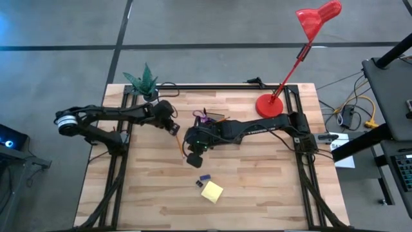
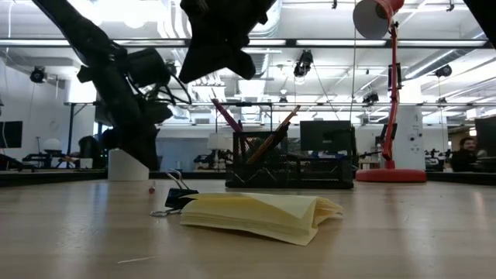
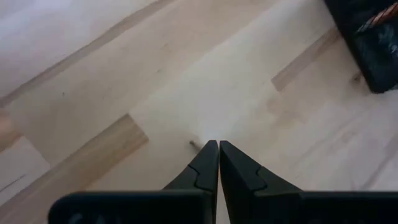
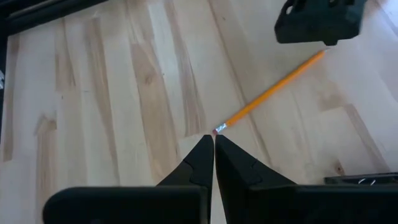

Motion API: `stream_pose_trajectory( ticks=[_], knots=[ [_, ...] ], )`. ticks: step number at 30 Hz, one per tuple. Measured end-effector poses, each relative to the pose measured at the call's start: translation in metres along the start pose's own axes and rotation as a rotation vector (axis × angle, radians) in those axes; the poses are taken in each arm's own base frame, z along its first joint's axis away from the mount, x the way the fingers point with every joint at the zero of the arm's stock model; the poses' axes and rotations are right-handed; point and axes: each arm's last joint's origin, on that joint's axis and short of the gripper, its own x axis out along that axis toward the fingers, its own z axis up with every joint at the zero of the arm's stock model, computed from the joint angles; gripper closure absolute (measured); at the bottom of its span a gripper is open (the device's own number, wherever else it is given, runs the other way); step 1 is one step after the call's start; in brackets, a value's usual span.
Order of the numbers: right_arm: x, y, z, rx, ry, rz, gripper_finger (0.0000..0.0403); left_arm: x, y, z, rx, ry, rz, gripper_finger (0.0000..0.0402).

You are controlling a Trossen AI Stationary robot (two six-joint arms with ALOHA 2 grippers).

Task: Pick and place office supplies into organizer
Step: Put the orange pencil into the black desk organizer

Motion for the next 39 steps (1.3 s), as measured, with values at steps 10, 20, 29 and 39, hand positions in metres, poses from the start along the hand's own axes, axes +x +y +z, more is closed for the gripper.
stream_pose_trajectory(
  ticks=[10,20,29,39],
  knots=[
    [0.000,0.000,0.000,-0.003,0.001,-0.001,0.0394,0.009,0.001,-0.003,0.041,0.021,0.015,0.0401],
    [0.000,0.000,0.000,-0.003,0.001,-0.001,0.0394,0.020,0.003,-0.005,0.052,0.056,0.032,0.0401],
    [0.000,0.007,-0.004,-0.100,0.027,0.052,0.0394,0.020,0.003,-0.005,0.052,0.055,0.032,0.0401],
    [0.000,0.007,-0.008,-0.178,0.056,0.044,0.0373,0.009,-0.004,0.008,0.050,-0.048,-0.025,0.0402]
  ],
)
